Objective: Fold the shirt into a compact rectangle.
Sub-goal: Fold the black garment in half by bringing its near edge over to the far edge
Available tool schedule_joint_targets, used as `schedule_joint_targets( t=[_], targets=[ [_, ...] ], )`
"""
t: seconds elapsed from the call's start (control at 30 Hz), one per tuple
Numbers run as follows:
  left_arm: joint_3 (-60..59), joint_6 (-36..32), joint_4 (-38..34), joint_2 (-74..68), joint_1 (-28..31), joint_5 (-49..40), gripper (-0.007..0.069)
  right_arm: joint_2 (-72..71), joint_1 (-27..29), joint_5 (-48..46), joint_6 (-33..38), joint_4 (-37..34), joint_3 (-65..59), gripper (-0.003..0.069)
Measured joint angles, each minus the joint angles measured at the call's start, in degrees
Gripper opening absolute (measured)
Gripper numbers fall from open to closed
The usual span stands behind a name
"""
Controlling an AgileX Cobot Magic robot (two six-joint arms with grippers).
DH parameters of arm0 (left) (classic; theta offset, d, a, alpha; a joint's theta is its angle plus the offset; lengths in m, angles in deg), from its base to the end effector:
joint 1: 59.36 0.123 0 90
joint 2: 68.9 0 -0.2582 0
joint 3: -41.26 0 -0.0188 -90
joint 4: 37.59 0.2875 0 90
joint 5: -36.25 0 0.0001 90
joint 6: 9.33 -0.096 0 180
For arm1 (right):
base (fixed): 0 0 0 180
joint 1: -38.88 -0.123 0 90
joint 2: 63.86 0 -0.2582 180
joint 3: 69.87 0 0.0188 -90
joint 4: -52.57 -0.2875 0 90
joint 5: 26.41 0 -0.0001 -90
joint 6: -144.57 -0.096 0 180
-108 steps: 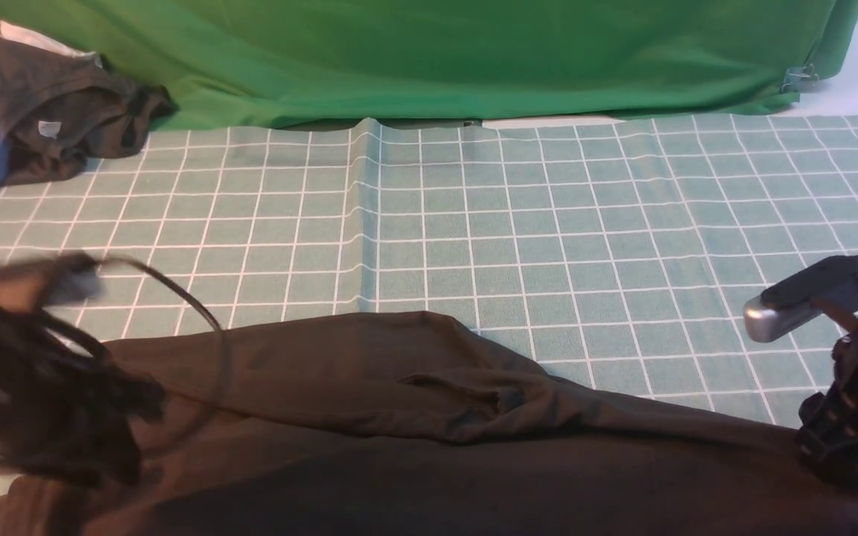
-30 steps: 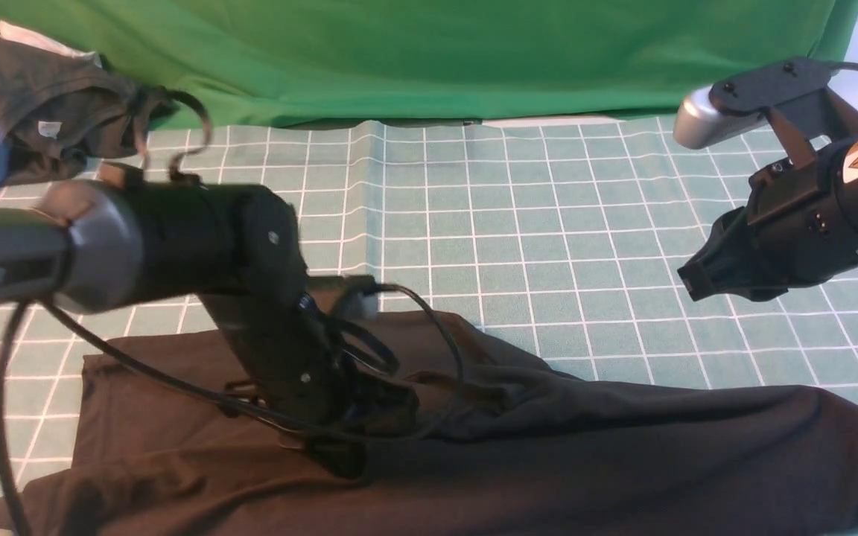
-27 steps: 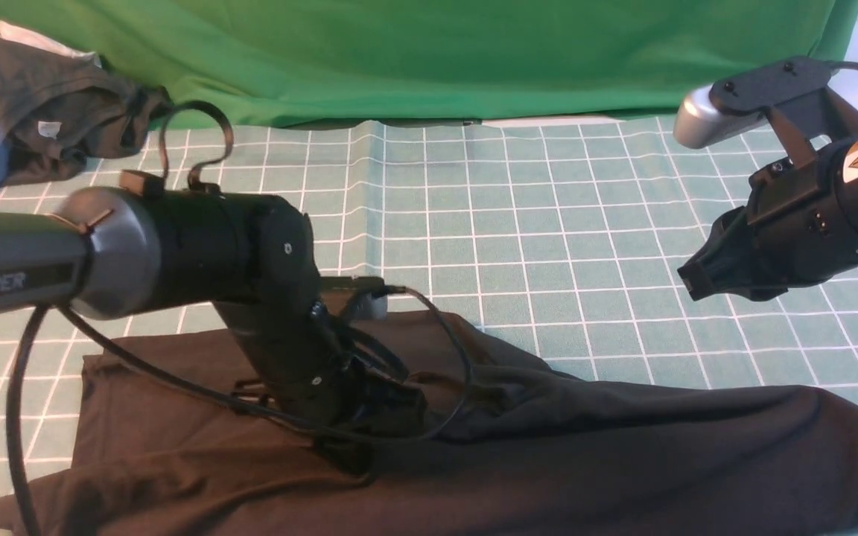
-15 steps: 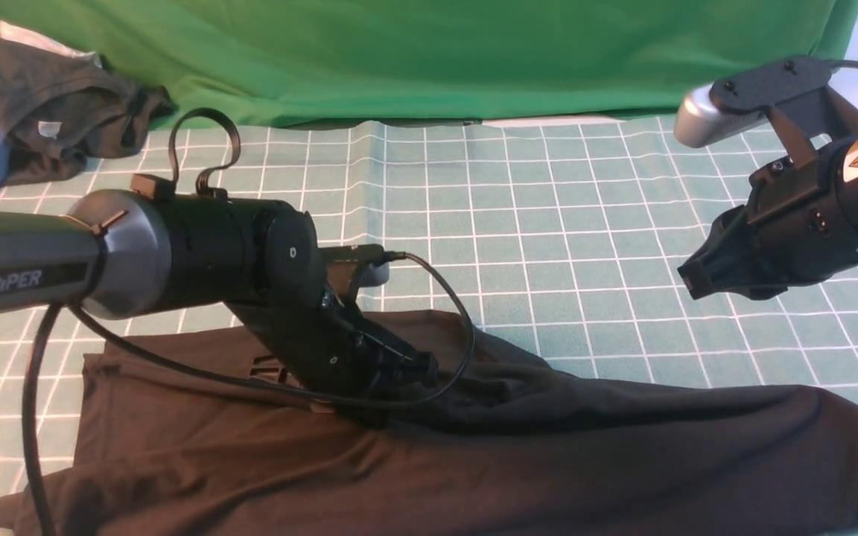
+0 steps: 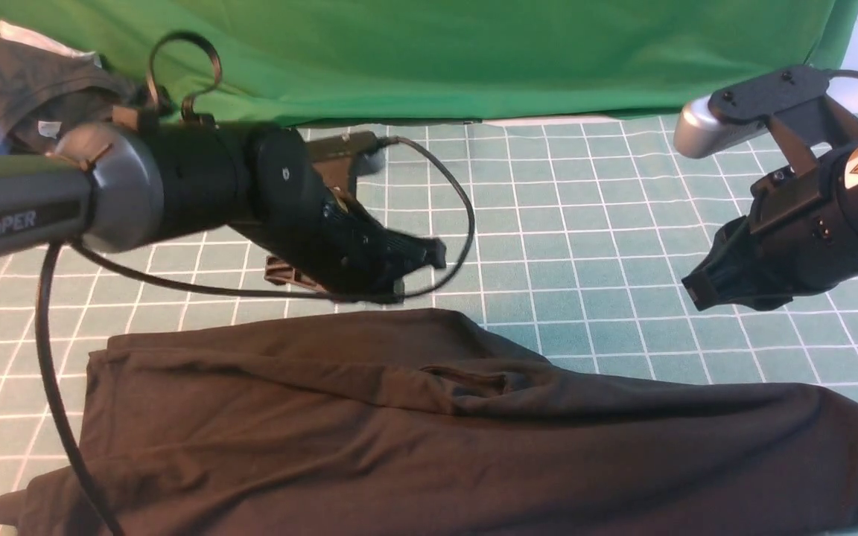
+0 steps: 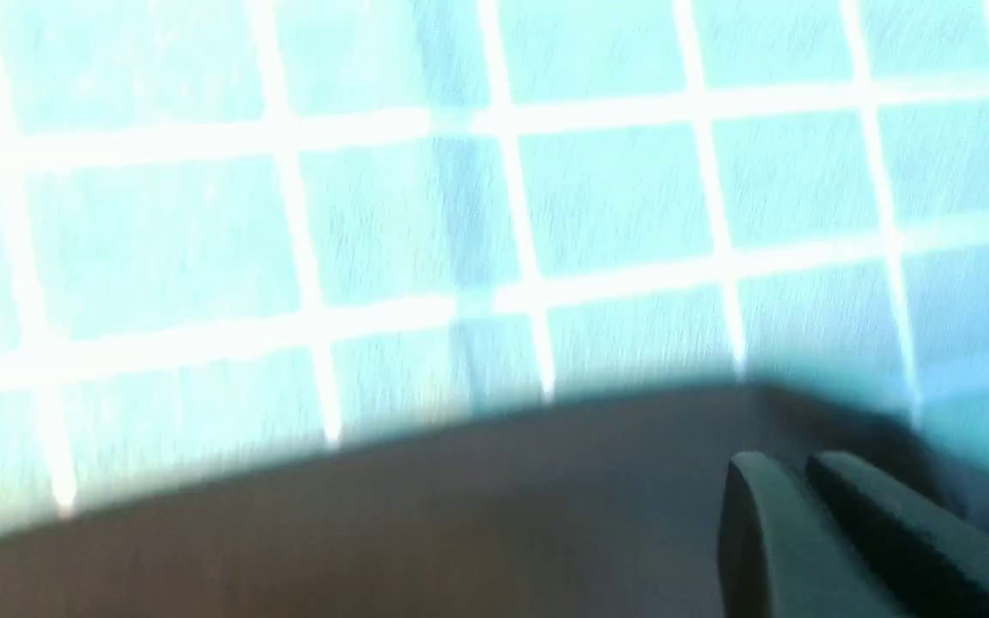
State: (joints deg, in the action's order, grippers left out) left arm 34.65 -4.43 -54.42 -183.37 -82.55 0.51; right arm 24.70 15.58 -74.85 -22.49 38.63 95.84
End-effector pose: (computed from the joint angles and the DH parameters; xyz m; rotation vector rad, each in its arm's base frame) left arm 0.3630 -0.1732 0.1395 0.1597 2.7682 -0.4344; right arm 0.2912 0.1443 0.2533 -0.6758 2.5547 0.3558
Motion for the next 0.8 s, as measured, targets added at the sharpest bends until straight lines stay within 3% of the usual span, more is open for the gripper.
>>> schedule_joint_targets(
  t=[0.07, 0.2, 0.33, 0.57, 0.8],
  targets=[
    [0.1, -3.7, -0.1, 0.1, -1.6, -7.3, 0.0008, 0.0, 0.0, 0.0, 0.0, 0.0, 0.0, 0.0039],
    [-2.5, -5.4, 0.3, 0.1, -4.7, -11.6, 0.0011, 0.0, 0.0, 0.0, 0.0, 0.0, 0.0, 0.0039],
    [-5.0, -4.9, 0.6, 0.0, -5.9, -11.1, 0.0011, 0.0, 0.0, 0.0, 0.0, 0.0, 0.0, 0.0039],
    [-5.4, 2.0, 9.0, -0.8, -5.9, -6.6, 0.0011, 0.0, 0.0, 0.0, 0.0, 0.0, 0.0, 0.0039],
    [-5.3, 2.4, 9.3, -1.7, -5.9, -7.3, 0.0011, 0.0, 0.0, 0.2, 0.0, 0.0, 0.0, 0.0039]
  ],
)
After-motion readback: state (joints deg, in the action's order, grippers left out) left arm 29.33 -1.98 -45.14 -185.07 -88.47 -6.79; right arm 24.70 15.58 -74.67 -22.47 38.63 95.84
